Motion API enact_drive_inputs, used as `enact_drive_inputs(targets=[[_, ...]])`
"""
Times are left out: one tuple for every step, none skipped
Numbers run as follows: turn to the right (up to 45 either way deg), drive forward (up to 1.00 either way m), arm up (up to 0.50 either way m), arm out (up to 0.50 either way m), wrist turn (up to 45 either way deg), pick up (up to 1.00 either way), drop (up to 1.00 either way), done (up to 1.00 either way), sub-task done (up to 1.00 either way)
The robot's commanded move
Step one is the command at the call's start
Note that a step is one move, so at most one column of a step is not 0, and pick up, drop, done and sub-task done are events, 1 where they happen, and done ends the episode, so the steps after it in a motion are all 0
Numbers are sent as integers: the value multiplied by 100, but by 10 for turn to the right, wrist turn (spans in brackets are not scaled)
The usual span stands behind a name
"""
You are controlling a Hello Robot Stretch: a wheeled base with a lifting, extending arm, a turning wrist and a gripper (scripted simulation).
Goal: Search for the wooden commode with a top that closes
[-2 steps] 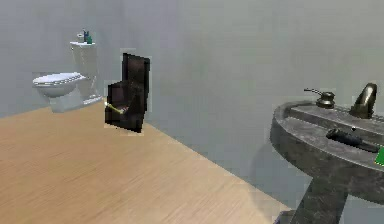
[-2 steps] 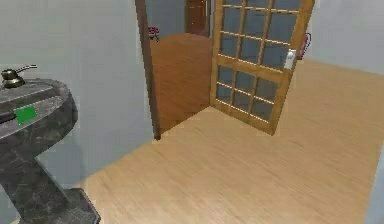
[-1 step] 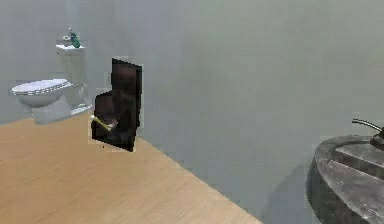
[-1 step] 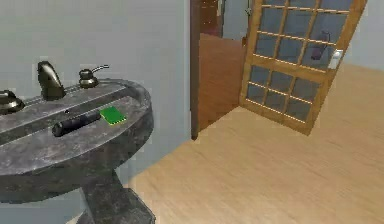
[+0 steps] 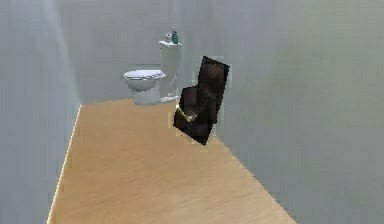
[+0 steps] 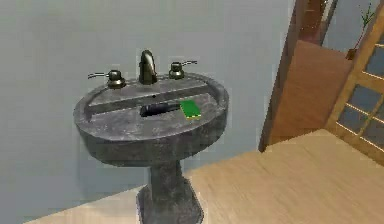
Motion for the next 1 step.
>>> enact_drive_inputs(targets=[[0, 100, 0, 0, 0, 0, 0, 0, 0]])
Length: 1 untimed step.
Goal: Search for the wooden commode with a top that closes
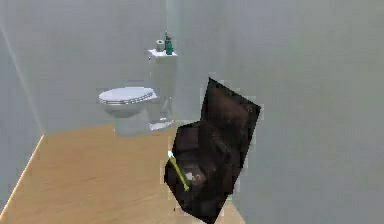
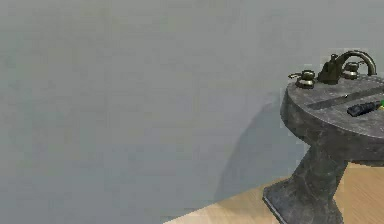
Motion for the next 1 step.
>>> enact_drive_inputs(targets=[[0, 0, 0, 0, 0, 0, 0, 100, 0]])
